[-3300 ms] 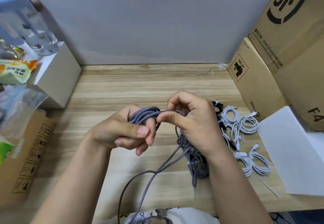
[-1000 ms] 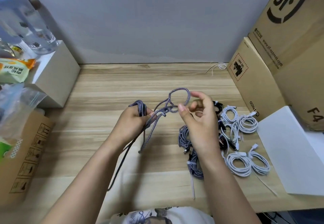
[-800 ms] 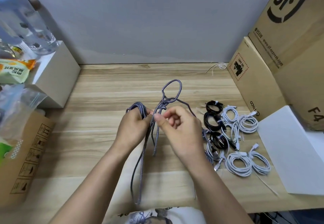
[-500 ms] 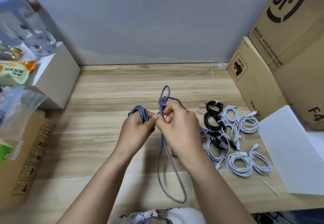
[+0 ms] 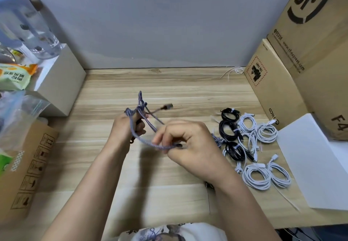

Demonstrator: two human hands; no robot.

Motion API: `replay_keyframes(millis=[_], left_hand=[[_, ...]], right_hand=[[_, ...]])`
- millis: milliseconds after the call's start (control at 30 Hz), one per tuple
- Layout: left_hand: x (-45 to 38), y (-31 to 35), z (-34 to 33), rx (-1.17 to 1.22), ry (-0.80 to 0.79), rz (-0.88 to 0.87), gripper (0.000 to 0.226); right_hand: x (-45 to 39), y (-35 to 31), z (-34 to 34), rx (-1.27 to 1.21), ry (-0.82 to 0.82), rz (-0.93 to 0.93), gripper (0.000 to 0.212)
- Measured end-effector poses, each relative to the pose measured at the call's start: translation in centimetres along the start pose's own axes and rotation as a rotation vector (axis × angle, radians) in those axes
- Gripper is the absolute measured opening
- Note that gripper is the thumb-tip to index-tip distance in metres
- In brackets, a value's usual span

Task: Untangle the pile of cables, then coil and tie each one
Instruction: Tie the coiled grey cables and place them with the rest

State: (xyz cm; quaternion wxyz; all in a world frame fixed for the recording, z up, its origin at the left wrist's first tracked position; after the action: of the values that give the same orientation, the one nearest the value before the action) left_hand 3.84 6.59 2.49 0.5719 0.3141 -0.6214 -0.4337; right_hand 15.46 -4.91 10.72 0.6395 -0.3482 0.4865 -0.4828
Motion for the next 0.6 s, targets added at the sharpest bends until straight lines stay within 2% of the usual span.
replay_keyframes(millis=[67,133,167,200,267,333,433,500,567,600], left_hand=[[-0.4,0.1,0.4,0.015,0.029,0.037,0.031],[-0.5,0.5,0.5,0.037,0.045,0.029,0.034],[-0.6,0.8,0.5,0.056,0.045,0.005,0.037],[-0.6,1.0,0.3,0.064,0.043,-0.029,0.04],[-0.1,1.3,-0.3,0.04,0.026,-0.107,0.033],[0.5,1.3,-1.1,0.006,0.032,-0.174,0.023],[1.1,1.1,-1.6,-0.133,0.097,-0.3,0.03],[1.4,0.9,-1.7,-0.239,0.11,-0.365,0.028],[1.3,0.7,-1.8,-0.305,0.112,-0.396,0.026],[1.1,0.5,-1.8,-0.312,0.117,-0.389,0.027]], right_hand=[[0.4,0.6,-0.1,0.104,-0.283,-0.068,0.031],[1.3,2.0,-0.4,0.26,-0.601,-0.223,0.033],[1.7,2.8,-0.4,0.254,-0.676,-0.325,0.035],[1.9,3.5,-0.5,0.179,-0.681,-0.417,0.042],[1.5,3.9,-0.8,-0.102,-0.537,-0.546,0.049],[0.7,4.0,-1.0,-0.307,-0.334,-0.618,0.039],[-0.6,4.1,-1.2,-0.438,-0.073,-0.65,0.014],[-1.3,4.1,-1.3,-0.527,0.067,-0.616,0.008],[-1.4,4.2,-1.3,-0.563,0.13,-0.571,0.011],[-1.4,4.3,-1.3,-0.556,0.11,-0.552,0.012]])
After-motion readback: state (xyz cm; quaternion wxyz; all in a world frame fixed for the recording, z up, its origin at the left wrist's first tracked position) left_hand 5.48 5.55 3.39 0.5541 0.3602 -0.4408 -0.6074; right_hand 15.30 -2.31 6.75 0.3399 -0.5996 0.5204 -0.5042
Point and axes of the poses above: each hand's wrist, its own x-axis away from the middle knuckle, its own z-axis out of the back of the hand, y = z × x, the point moved 4 cm from there along -x, towards the middle knuckle, and after that the axes turned 3 degrees about z, right-handed, at the moved point
